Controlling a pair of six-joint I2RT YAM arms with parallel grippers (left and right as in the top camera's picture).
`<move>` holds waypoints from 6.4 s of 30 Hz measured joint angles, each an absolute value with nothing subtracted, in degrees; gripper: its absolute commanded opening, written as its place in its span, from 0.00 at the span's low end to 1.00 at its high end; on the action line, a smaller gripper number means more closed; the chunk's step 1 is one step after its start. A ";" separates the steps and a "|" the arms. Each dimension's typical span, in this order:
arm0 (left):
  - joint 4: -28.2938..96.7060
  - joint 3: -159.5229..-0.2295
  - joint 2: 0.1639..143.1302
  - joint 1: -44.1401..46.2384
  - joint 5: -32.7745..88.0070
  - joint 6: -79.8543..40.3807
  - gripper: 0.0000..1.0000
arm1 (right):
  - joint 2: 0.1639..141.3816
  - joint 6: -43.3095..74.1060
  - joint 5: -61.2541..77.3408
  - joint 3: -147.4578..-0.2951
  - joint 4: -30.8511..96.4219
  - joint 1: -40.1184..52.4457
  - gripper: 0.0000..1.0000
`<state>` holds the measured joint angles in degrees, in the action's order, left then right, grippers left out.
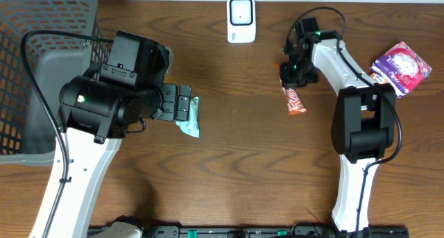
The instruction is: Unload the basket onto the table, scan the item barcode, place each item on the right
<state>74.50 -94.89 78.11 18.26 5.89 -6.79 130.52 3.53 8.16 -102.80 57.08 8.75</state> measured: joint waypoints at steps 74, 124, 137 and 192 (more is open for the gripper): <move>74.50 -94.89 78.11 18.26 5.87 -6.79 0.98 | 133.53 5.17 38.13 -126.61 63.77 20.62 0.88; 74.50 -94.89 78.13 18.26 5.87 -6.79 0.98 | 136.88 8.19 35.44 -113.84 75.64 14.83 0.17; 74.50 -94.89 78.11 18.26 5.87 -6.79 0.98 | 136.88 3.86 23.55 -113.80 81.93 8.71 0.34; 74.50 -94.89 78.11 18.26 5.87 -6.79 0.98 | 136.88 13.91 -27.09 -112.68 85.43 31.05 0.86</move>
<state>74.50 -94.89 78.11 18.26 5.87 -6.79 136.88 13.91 -27.09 -112.68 85.43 31.05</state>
